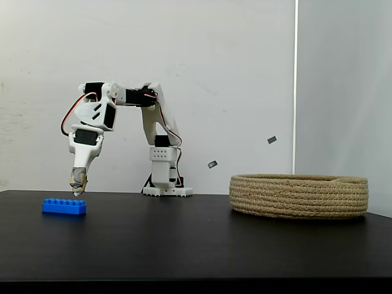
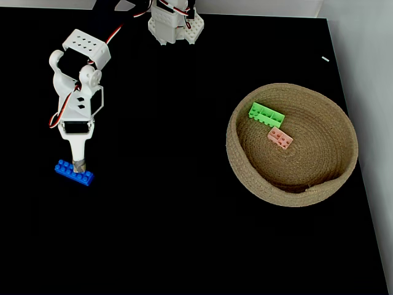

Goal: Place the lego blocks in the tray

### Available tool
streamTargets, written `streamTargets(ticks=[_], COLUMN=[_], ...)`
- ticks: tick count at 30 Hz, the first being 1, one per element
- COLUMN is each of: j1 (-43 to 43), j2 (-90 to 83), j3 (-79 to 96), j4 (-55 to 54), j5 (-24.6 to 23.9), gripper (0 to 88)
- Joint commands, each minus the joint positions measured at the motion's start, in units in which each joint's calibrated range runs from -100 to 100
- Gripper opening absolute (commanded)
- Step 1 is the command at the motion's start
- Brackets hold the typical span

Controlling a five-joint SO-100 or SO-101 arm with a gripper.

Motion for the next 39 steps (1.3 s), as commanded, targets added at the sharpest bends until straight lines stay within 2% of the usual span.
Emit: streamTargets(ticks=[1,18,39], j1=[-0.3,1.2,1.5], j2=[-1.3,6.0,10.3], j3=[-6.5,-19.8,-22.6], j4=[1.8,3.3,3.5], j5=[-0.9,-1.4,-3.1], gripper=[29.5,28.4,27.7])
